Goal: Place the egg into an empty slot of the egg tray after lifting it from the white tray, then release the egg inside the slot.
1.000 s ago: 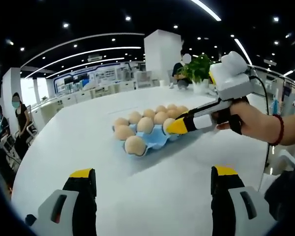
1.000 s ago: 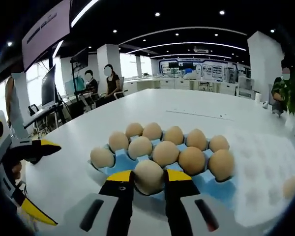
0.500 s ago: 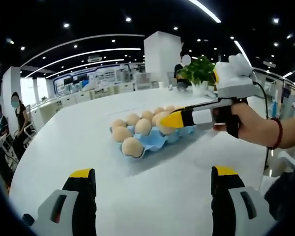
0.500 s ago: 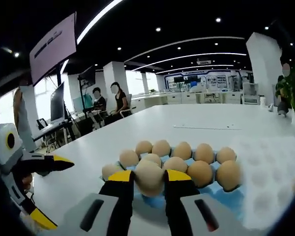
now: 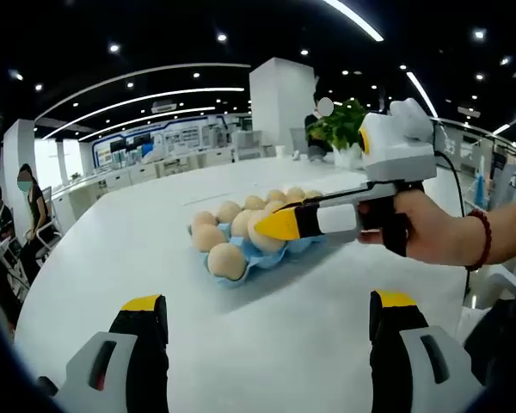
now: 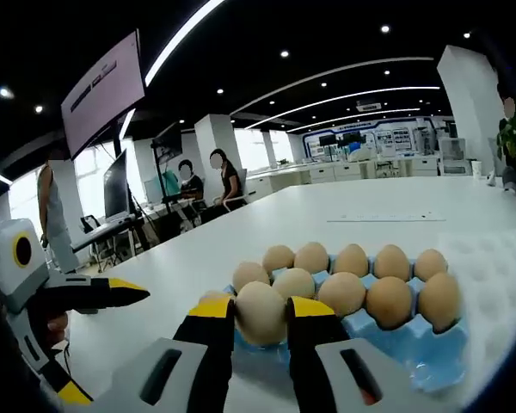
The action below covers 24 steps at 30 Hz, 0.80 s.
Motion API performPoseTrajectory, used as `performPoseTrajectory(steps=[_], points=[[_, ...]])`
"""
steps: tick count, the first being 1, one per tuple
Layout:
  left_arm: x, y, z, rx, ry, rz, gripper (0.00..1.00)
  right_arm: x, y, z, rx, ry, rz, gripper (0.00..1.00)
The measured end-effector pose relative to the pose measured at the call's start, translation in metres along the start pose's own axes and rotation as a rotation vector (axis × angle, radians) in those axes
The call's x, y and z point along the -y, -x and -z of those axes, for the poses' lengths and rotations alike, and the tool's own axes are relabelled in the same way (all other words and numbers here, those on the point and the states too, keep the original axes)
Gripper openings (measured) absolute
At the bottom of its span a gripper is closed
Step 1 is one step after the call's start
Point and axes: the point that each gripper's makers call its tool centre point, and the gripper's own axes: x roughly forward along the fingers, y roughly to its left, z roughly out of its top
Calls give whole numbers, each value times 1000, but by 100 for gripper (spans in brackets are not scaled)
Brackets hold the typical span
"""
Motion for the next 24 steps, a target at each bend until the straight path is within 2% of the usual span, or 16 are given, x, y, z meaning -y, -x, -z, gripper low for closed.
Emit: performPoseTrajectory(steps=[8, 13, 19, 24], points=[[5, 0, 0, -7, -14, -2, 100, -2, -7, 14, -42, 30, 9, 24], [8, 0, 1, -3, -10, 4, 99, -1, -6, 13, -36, 50, -2, 25], [16, 1, 2, 2, -4, 3, 100, -7, -7, 14, -40, 97, -13, 31], [6, 4, 0, 23, 13, 7, 100, -8, -3, 7, -12, 113, -12, 35]])
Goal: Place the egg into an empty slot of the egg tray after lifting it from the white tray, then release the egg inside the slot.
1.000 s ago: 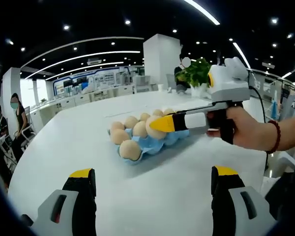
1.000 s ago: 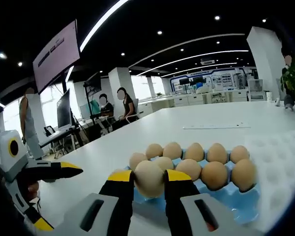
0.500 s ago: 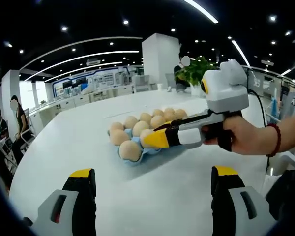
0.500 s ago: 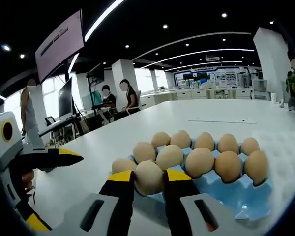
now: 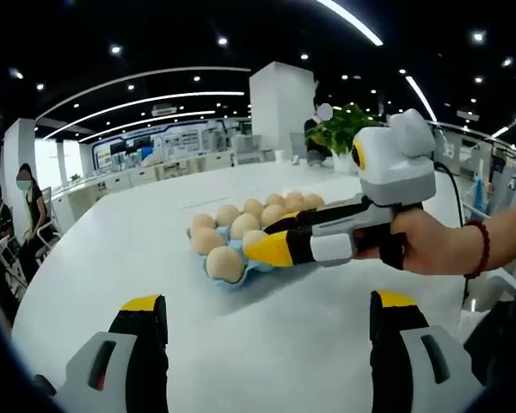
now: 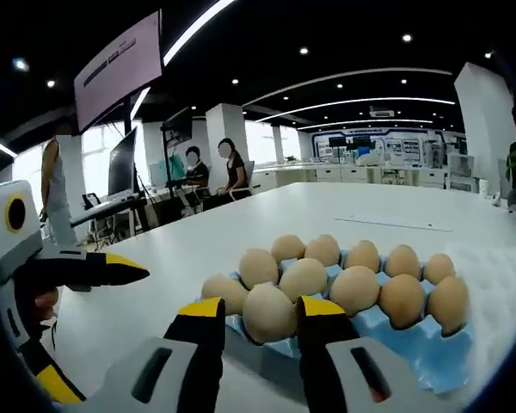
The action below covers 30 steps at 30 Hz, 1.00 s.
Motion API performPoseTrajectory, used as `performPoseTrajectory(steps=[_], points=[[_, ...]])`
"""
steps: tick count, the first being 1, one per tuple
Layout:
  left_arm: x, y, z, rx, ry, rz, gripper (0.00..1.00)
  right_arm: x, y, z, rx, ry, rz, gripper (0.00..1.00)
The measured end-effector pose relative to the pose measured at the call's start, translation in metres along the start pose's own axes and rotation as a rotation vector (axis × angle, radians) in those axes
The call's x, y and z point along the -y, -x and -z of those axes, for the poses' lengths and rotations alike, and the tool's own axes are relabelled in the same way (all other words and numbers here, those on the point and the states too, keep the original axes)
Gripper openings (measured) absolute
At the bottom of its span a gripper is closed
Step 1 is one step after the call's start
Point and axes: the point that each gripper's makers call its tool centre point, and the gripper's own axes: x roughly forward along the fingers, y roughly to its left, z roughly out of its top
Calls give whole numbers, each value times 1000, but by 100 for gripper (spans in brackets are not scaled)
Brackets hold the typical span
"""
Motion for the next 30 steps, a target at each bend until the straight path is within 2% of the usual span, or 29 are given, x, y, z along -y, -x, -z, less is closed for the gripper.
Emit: performPoseTrajectory(steps=[6, 10, 16, 24, 30], points=[[-6, 1, 0, 10, 14, 14, 100, 11, 14, -3, 7, 21, 20, 40], [-6, -2, -5, 36, 34, 26, 100, 19, 24, -8, 15, 55, 47, 44], [-10, -4, -10, 67, 58, 27, 100, 35, 34, -11, 14, 59, 81, 48], [-8, -9, -9, 58, 54, 39, 100, 60, 57, -10, 9, 91, 162, 54], [-6, -10, -8, 55, 56, 35, 100, 80, 73, -9, 7, 78, 211, 54]])
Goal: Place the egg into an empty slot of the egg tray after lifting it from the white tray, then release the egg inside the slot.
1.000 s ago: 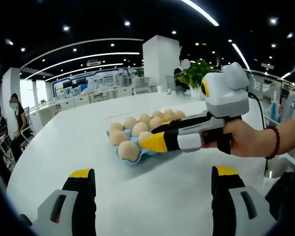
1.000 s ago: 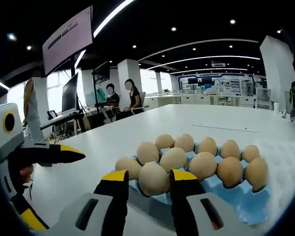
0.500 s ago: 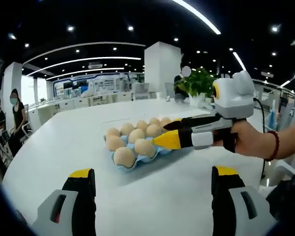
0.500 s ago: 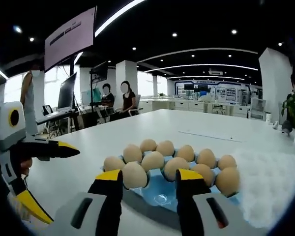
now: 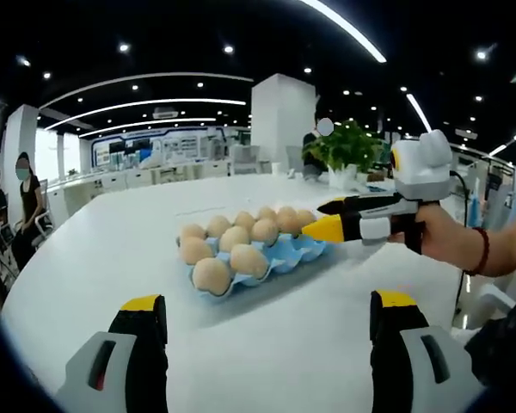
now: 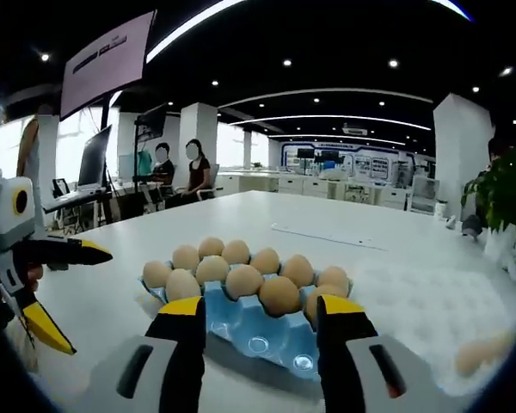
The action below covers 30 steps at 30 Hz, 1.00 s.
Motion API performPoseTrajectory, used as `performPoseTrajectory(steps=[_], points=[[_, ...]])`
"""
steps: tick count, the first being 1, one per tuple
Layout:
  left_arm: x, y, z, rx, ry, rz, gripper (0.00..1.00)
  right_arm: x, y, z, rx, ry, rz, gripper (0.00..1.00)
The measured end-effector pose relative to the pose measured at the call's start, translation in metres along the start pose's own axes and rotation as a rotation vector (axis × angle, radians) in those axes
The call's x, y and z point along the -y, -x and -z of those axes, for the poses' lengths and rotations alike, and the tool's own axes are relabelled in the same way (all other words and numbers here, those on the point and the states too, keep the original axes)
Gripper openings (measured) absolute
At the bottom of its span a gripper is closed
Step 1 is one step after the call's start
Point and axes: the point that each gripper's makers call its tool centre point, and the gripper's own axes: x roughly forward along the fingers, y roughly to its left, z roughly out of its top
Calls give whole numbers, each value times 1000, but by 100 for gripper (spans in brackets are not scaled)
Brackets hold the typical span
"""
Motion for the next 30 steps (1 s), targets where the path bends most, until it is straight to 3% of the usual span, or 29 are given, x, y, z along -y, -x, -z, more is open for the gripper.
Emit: performPoseTrajectory(steps=[9, 18, 30], points=[[4, -2, -4, 12, -6, -5, 100, 23, 14, 8, -40, -11, 52, 55], [8, -3, -7, 12, -11, -13, 100, 47, 32, 10, -38, -14, 111, 55], [12, -5, -8, 16, -19, -12, 100, 107, 65, 24, -55, -40, 250, 55]])
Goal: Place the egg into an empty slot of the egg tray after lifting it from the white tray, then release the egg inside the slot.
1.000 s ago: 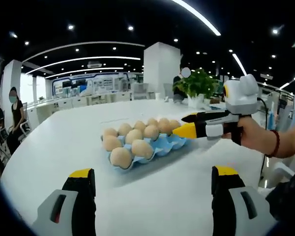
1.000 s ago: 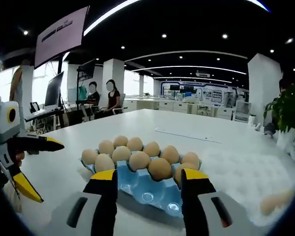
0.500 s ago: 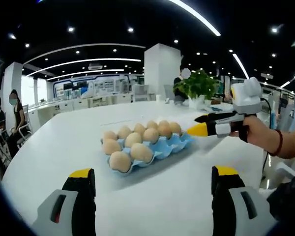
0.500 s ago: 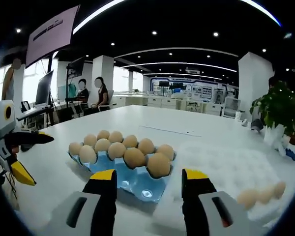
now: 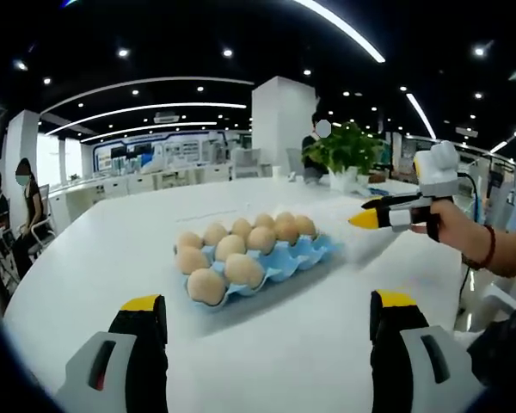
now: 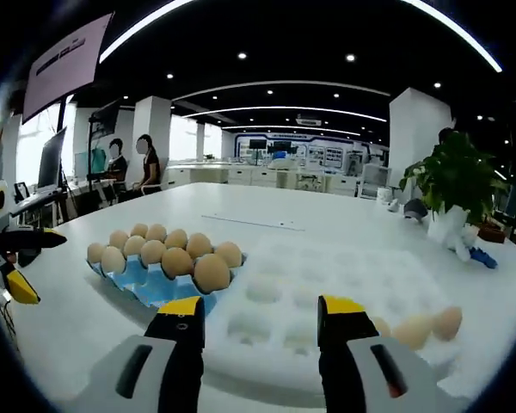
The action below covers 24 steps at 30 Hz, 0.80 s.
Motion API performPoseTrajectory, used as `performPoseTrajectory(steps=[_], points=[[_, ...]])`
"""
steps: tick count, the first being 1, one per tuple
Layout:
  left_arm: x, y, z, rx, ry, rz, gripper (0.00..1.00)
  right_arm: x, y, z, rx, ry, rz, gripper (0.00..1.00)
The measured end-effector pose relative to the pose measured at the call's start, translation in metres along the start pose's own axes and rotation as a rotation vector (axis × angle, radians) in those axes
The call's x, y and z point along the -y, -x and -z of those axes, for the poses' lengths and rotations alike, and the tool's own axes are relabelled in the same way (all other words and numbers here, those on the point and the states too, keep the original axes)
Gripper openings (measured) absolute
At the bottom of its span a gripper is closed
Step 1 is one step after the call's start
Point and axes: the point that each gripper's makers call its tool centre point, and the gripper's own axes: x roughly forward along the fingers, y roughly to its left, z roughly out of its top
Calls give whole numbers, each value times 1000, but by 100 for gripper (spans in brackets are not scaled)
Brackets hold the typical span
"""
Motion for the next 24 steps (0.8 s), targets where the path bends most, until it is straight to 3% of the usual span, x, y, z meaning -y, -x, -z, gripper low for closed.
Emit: performPoseTrajectory(steps=[13, 18, 24], points=[[7, -3, 1, -4, -13, 15, 100, 33, 10, 7, -4, -27, 72, 55], [8, -2, 0, -8, -20, 11, 100, 58, 15, 17, -26, -56, 133, 53], [11, -1, -4, 1, -27, 11, 100, 69, 14, 25, -32, -79, 155, 52]])
